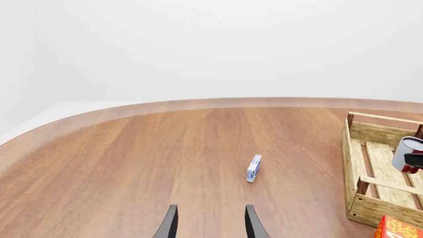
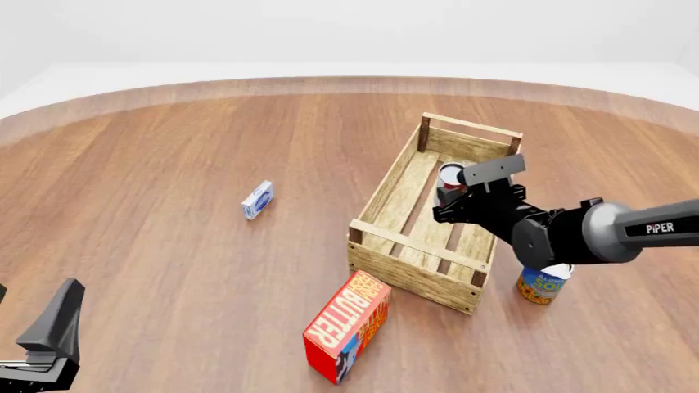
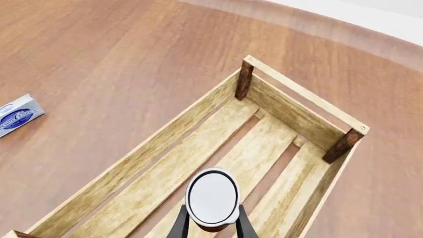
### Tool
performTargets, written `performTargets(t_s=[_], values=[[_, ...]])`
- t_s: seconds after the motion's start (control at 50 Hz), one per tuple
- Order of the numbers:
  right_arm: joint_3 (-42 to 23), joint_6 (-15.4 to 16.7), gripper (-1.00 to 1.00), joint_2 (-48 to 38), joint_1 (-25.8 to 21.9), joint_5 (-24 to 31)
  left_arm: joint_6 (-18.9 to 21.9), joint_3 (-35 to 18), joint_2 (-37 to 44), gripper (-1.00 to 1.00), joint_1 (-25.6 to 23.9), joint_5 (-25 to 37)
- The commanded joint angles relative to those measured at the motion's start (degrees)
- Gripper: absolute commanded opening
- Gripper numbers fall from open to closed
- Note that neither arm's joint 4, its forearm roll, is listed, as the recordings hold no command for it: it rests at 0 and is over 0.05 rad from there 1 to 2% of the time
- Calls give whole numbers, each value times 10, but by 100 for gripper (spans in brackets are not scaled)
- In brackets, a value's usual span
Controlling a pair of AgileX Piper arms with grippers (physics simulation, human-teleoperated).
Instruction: Pick up the tomato sauce, and put it in the wooden tray.
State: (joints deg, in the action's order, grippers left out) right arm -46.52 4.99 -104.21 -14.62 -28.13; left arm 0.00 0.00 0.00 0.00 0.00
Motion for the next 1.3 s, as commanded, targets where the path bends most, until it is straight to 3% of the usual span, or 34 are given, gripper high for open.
performTargets(t_s=[0.02,0.9,0.92,1.3], values=[[-12,-10,-100,-20,0,-6,0,0,0,100,0,0],[-28,-17,-100,-57,11,-19,0,0,0,100,0,0],[-27,-15,100,-56,12,-20,0,0,0,100,0,0],[-17,-13,100,-32,16,-12,0,0,0,100,0,0]])
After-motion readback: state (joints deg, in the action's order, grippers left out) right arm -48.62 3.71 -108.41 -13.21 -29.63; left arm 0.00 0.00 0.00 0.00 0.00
